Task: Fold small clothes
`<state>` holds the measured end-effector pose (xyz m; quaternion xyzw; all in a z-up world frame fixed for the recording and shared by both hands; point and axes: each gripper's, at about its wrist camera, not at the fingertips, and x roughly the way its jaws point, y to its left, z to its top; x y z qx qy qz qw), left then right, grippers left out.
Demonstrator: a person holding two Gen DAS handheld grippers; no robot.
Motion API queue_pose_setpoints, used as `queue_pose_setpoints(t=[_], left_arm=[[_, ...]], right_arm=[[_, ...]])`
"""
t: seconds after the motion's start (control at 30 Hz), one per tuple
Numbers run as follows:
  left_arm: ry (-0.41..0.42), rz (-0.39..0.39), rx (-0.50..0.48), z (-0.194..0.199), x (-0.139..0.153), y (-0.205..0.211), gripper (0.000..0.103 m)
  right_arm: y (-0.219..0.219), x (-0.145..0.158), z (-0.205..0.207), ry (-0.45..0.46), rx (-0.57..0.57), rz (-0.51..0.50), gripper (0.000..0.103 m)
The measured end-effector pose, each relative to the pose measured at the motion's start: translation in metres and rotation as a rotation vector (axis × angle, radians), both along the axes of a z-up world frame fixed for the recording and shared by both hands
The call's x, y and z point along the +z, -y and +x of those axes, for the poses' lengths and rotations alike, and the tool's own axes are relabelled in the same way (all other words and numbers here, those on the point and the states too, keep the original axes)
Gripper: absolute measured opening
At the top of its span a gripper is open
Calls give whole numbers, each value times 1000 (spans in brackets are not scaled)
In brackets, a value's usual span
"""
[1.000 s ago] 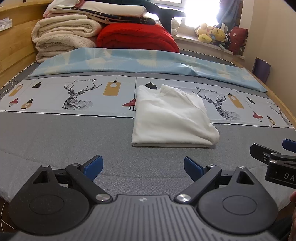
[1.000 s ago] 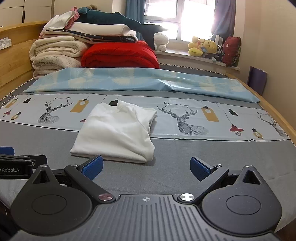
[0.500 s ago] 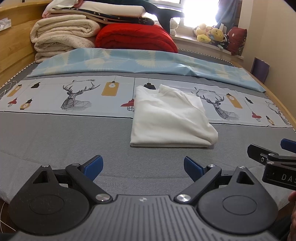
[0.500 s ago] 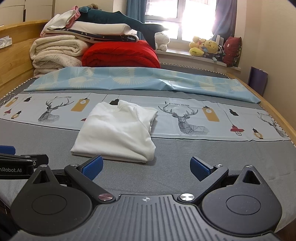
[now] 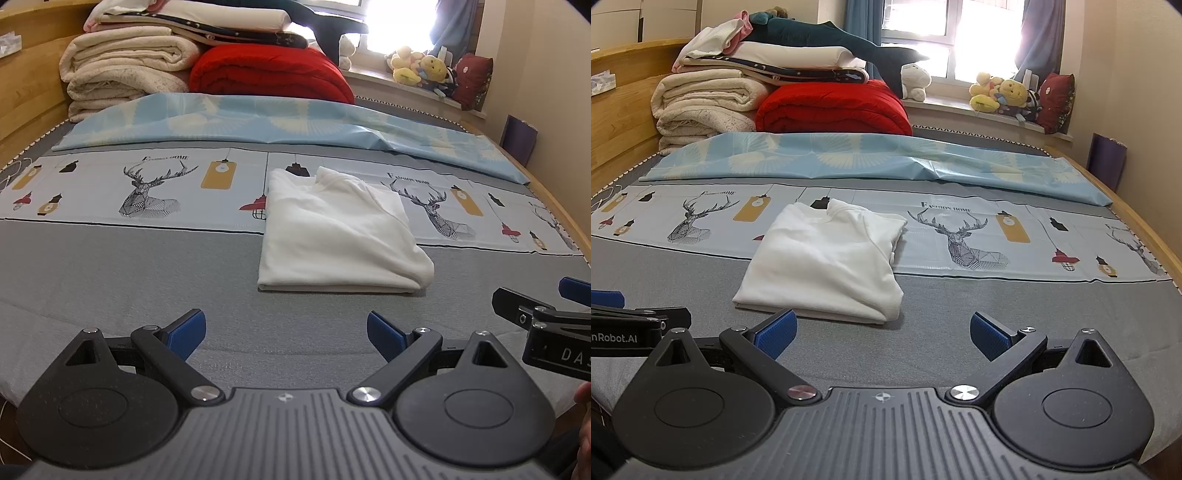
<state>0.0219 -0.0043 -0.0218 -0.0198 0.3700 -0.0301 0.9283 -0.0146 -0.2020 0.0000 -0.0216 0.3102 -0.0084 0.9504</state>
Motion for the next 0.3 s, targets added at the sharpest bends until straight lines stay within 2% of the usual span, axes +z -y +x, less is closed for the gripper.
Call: queue_pose_setpoints(t=[0.3], left_arm=[[-2, 2, -4, 1, -2, 1, 96]], right_arm=[[0, 0, 1, -2, 7, 5, 100]])
